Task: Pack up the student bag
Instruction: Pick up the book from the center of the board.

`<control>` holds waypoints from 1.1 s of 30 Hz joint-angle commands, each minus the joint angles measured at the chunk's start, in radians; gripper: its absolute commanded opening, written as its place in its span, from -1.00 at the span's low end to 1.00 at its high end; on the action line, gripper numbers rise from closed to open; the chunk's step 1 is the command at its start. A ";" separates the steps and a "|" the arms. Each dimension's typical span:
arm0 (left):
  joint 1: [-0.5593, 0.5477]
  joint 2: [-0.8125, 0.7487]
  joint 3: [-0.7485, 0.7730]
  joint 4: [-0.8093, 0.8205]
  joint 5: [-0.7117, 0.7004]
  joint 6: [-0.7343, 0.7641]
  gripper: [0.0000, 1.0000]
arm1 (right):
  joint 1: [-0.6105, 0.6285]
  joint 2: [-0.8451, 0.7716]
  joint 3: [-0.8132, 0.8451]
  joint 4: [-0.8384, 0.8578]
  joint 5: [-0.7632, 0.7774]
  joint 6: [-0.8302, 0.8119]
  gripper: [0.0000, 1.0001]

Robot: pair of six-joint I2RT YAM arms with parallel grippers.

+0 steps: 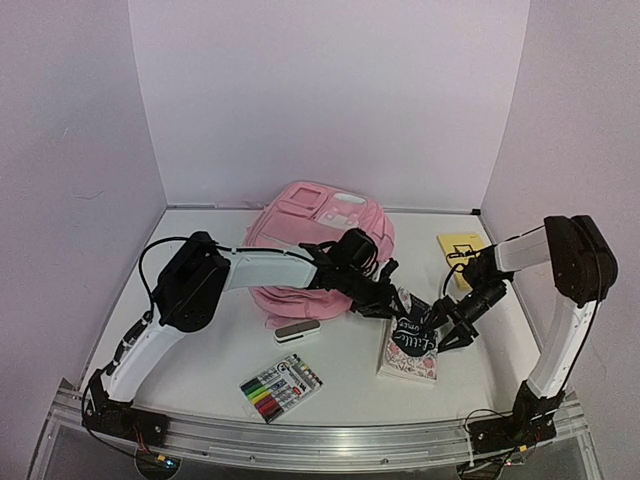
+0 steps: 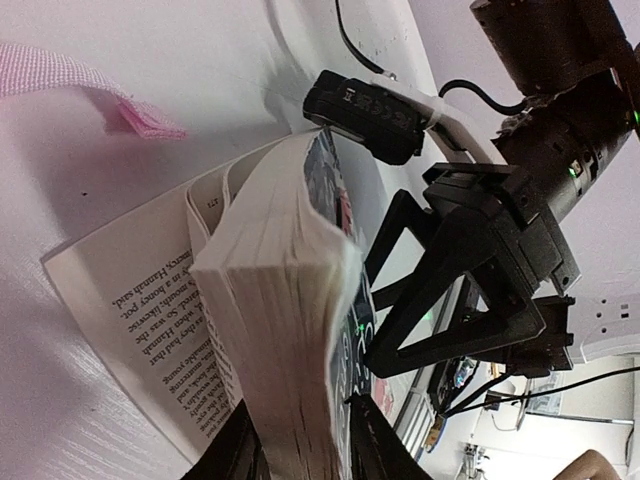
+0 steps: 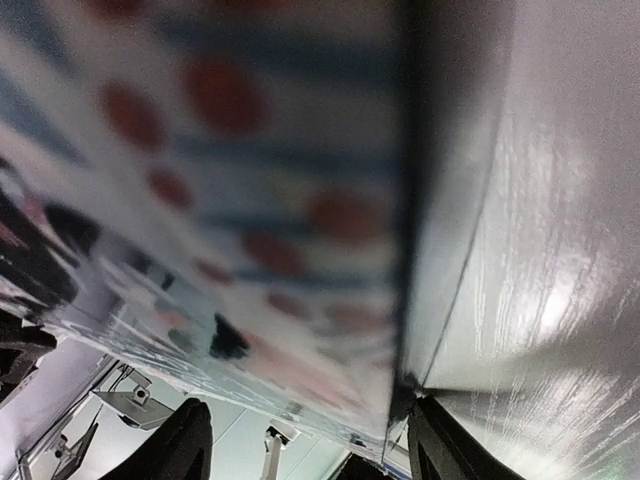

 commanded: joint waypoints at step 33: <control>0.121 -0.415 -0.132 0.210 0.100 -0.090 -1.00 | -0.040 -0.155 0.452 -0.436 -0.177 -0.656 0.97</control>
